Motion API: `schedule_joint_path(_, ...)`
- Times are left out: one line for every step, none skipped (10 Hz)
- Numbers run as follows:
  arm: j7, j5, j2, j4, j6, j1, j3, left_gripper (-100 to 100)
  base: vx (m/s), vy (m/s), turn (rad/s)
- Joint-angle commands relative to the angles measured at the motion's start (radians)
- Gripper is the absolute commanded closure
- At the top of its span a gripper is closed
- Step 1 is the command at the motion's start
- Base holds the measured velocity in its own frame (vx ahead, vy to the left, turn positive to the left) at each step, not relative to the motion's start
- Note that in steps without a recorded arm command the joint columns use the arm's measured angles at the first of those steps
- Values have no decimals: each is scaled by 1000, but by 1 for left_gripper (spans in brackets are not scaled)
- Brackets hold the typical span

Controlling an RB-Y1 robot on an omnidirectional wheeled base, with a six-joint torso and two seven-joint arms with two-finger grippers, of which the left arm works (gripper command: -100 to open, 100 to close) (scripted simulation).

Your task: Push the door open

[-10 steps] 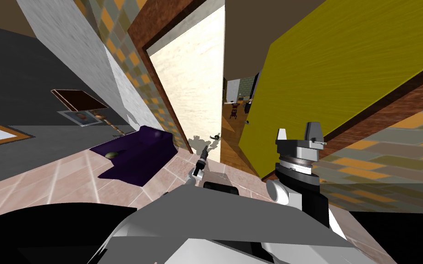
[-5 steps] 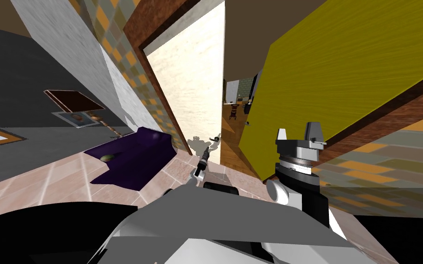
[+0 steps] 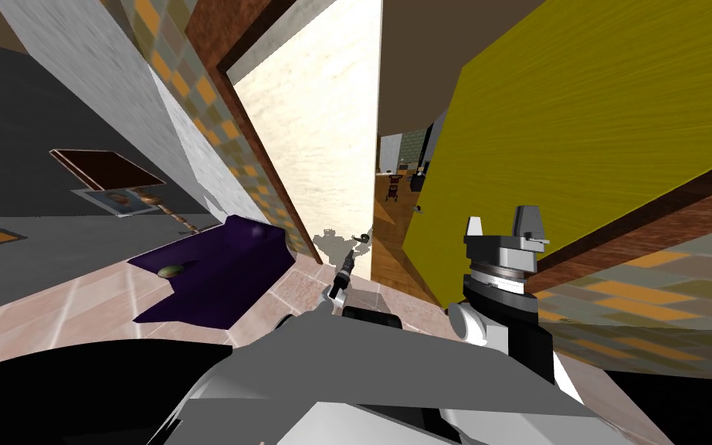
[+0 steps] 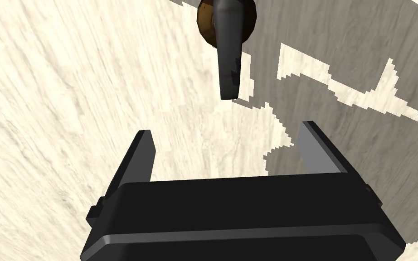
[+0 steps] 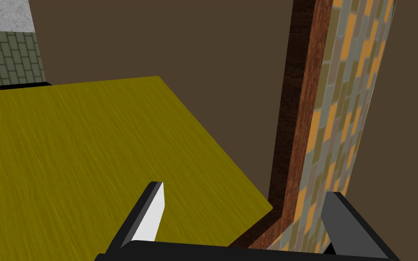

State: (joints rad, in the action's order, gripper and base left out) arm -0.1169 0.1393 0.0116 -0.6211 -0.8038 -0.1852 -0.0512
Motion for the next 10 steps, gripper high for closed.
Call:
schedule_joint_path(0, 0, -3, 28, -9, -11, 1, -100, 74, 10, -6)
schedule_joint_path(-1, 1, -5, 42, -10, -17, 0, -100, 65, 12, -9)
schedule_joint_path(-1, 0, -3, 36, -8, -16, 1, -100, 31, 5, -3)
schedule_joint_path(1, -2, 15, 41, -11, -18, 4, -100, 120, -13, -36)
schedule_joint_path(2, -3, 21, 42, -11, -18, 5, -100, 186, -42, -28)
schedule_joint_path(3, -4, 25, 44, -12, -18, 7, -100, 188, -48, -16)
schedule_joint_path(5, -5, 27, 45, -13, -18, 9, -100, 204, -26, -23)
schedule_joint_path(6, -7, 26, 47, -13, -18, 11, -100, 202, -47, -38)
schedule_joint_path(8, -8, 23, 48, -14, -18, 12, -100, 196, -44, -24)
schedule_joint_path(9, -9, 18, 50, -15, -18, 14, -100, 183, -34, -23)
